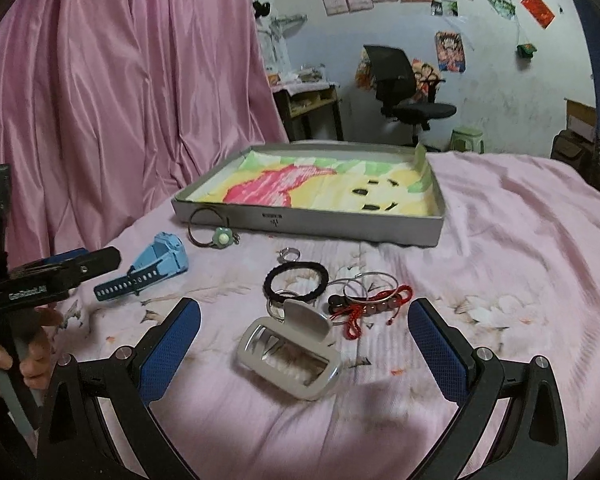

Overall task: Organize jewelry
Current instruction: 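Grasp the blue smartwatch with the left tool while the right tool grasps the white claw clip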

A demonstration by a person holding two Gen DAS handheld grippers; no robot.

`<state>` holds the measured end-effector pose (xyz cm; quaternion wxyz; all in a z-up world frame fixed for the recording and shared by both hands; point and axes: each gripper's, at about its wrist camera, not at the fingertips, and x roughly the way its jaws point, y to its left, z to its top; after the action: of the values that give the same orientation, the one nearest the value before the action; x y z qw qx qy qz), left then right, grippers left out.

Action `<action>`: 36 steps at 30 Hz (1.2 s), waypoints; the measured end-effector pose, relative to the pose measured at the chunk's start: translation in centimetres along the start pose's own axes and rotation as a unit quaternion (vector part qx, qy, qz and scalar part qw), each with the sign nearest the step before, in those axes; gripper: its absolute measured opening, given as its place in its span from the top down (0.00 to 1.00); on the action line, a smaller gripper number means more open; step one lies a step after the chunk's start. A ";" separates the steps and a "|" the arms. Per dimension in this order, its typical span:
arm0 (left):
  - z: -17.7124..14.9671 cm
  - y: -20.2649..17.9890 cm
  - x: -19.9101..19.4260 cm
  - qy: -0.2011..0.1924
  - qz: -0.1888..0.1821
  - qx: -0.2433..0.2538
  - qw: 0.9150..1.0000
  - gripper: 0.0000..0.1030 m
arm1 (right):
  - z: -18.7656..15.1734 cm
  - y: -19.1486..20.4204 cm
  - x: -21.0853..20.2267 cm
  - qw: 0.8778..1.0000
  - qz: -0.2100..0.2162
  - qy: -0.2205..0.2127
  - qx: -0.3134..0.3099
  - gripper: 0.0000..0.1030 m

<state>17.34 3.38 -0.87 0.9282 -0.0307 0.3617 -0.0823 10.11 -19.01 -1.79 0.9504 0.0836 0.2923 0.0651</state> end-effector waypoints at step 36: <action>1.2 -1.5 6.1 0.061 0.009 0.048 0.997 0.46 | -2.1 0.6 4.2 0.997 -0.009 0.082 -0.003 0.40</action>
<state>22.38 0.81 -3.82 0.9056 0.0216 0.4132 -0.0932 12.28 -17.40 -5.68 0.9242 0.0729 0.3694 0.0638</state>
